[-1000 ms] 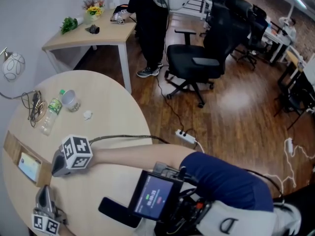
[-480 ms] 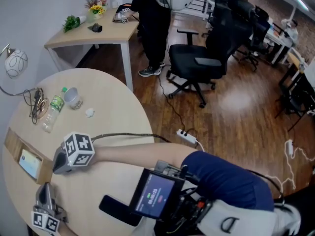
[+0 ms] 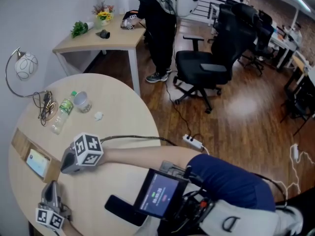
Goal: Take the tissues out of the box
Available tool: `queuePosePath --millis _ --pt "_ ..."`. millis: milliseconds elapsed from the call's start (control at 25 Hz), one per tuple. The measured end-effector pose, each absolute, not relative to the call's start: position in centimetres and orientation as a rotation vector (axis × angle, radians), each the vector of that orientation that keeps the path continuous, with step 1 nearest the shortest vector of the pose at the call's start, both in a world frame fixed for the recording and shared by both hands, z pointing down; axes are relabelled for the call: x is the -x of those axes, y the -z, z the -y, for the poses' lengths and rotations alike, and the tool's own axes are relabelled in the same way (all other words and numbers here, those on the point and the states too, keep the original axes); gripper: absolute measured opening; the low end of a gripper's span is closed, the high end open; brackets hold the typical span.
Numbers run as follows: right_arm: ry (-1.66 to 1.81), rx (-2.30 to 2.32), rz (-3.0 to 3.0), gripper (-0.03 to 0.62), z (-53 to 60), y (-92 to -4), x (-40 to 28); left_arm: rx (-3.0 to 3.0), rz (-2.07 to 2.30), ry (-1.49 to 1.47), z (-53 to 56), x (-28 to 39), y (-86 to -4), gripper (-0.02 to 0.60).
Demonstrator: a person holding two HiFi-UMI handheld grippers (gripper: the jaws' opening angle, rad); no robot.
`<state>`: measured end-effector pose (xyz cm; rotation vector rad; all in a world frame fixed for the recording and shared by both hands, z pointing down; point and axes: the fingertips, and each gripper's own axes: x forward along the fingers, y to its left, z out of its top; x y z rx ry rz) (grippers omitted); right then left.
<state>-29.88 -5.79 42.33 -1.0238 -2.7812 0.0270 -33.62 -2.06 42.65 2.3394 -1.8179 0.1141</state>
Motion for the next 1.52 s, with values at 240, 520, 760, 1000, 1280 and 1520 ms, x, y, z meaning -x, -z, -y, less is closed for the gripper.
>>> queuePosePath --millis 240,520,760,1000,1280,1520 --pt "-0.026 1.025 2.782 0.007 5.76 -42.24 29.80 -2.347 1.815 -0.118 2.11 33.38 -42.47 0.005" --pt "-0.028 1.017 2.784 0.006 5.78 -42.21 29.75 -2.350 1.802 -0.153 1.93 33.16 -42.68 0.005" --pt "-0.027 1.017 2.783 0.006 5.78 -42.27 29.82 -2.353 1.787 -0.128 1.80 33.31 -42.78 0.005" --pt "-0.027 1.016 2.784 0.006 5.76 -42.31 29.88 -2.354 1.785 -0.135 1.78 33.44 -42.88 0.005" --pt "-0.028 1.009 2.784 0.006 5.90 -42.38 29.98 -2.355 1.789 -0.125 1.91 33.41 -42.74 0.005" --pt "-0.026 0.998 2.787 0.006 5.90 -42.29 29.95 -2.352 1.791 -0.126 1.82 33.35 -42.68 0.005"
